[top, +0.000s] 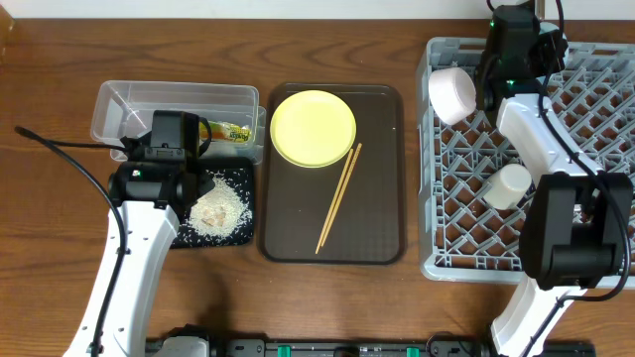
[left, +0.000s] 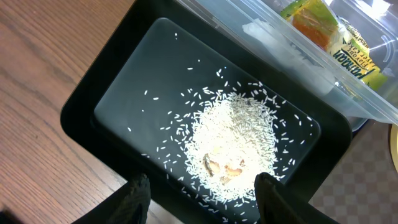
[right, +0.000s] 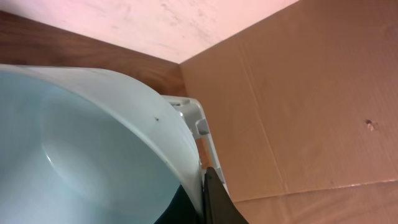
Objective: Sort waste into correct bins and load items into the dishwasher rack
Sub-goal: 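Carry the blue bowl into the rack's back corner and release, then reach right gripper to the chopsticks and grasp one, then carry the chopstick to the rack's left edge and insert it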
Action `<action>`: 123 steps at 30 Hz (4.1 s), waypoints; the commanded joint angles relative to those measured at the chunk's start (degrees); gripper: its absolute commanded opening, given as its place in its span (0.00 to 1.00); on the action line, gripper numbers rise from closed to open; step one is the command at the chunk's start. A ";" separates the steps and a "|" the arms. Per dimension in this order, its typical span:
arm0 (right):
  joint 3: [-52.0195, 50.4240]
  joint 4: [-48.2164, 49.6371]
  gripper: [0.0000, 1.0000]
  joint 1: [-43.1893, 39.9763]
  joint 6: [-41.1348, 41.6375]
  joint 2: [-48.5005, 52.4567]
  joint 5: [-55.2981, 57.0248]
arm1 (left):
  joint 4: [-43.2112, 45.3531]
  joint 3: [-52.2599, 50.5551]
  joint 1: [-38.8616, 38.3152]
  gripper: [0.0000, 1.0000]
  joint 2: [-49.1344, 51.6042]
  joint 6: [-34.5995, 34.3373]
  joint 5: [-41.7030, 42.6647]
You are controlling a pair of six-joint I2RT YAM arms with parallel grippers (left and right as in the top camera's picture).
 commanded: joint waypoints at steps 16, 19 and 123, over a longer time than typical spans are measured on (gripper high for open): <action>-0.09 -3.76 0.01 1.11 3.43 3.23 4.28 | 0.02 0.00 0.28 0.57 -0.31 -0.28 -0.50; -0.09 -7.69 0.01 1.88 7.85 3.23 4.26 | 0.00 0.00 0.28 0.57 -0.31 -0.28 -0.50; -5.16 -52.02 0.11 33.55 72.26 4.63 -53.35 | 0.00 0.00 0.28 0.57 -0.31 -0.28 -0.11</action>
